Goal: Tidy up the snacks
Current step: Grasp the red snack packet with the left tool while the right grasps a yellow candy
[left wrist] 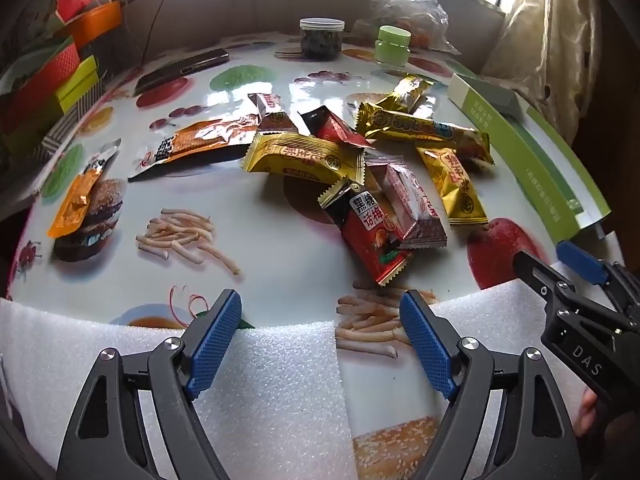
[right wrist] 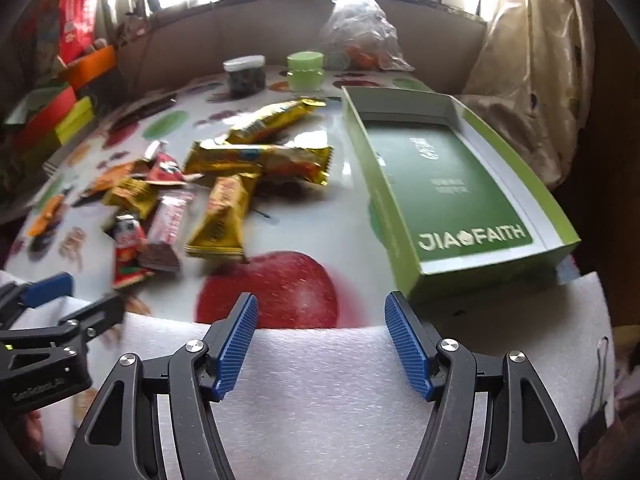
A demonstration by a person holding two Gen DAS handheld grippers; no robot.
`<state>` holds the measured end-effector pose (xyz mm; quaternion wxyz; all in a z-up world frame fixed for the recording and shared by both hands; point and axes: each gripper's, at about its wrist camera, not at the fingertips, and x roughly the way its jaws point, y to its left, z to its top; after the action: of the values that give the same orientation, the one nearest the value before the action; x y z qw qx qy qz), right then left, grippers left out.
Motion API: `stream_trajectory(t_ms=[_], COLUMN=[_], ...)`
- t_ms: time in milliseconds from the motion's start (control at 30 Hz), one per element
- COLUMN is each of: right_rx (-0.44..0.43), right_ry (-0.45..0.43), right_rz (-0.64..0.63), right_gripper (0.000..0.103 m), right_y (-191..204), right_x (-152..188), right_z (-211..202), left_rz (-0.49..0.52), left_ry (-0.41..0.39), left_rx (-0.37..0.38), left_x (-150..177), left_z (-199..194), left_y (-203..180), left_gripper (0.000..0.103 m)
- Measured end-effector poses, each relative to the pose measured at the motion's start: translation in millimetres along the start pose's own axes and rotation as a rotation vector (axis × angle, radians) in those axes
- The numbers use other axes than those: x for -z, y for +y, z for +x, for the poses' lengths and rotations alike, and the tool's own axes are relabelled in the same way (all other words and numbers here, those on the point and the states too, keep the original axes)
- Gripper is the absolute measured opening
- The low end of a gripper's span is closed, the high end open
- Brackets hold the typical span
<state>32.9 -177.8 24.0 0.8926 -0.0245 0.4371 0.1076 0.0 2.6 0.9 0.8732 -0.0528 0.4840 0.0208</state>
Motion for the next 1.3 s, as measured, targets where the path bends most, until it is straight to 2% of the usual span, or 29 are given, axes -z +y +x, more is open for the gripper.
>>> stream_trajectory(t_ms=[167, 267, 400, 467, 600, 667, 800, 967, 1067, 1200, 1300], right_rx=[-0.021, -0.044, -0.068, -0.088, -0.113, -0.126, -0.150, -0.158, -0.164, -0.164, -0.175], right_ry=[-0.020, -0.017, -0.003, -0.001, 0.010, 0.014, 0.024, 0.042, 0.051, 0.061, 0.062], right_rz=[-0.009, -0.006, -0.013, -0.028, -0.057, -0.058, -0.068, -0.090, -0.095, -0.096, -0.100], right_gripper=[0.066, 0.066, 0.066, 0.066, 0.065, 0.064, 0.062, 0.059, 0.056, 0.045, 0.031], right_y=[5, 8, 15, 19, 24, 25, 29, 35, 37, 36, 37], right_x=[-15, -26, -38, -43, -52, -56, -60, -61, -61, -60, -58], right_z=[-4, 0, 11, 16, 27, 32, 39, 45, 49, 51, 51], left_rz=[-0.057, -0.041, -0.088, -0.129, -0.125, -0.134, -0.131, -0.143, -0.135, -0.142, -0.148], left_ry=[0.015, -0.026, -0.007, -0.031, -0.040, -0.026, 0.025, 0.048, 0.036, 0.031, 0.026], left_rx=[0.039, 0.005, 0.073, 0.090, 0.087, 0.087, 0.068, 0.075, 0.070, 0.068, 0.083], left_x=[-7, -14, -25, -27, -34, -37, -42, -43, -44, -45, -45], left_z=[-7, -4, -1, -3, 0, 2, 11, 19, 19, 19, 18], left_y=[14, 16, 14, 17, 16, 17, 15, 15, 15, 15, 16], left_gripper=[0.082, 0.082, 0.082, 0.082, 0.082, 0.072, 0.072, 0.061, 0.058, 0.055, 0.046])
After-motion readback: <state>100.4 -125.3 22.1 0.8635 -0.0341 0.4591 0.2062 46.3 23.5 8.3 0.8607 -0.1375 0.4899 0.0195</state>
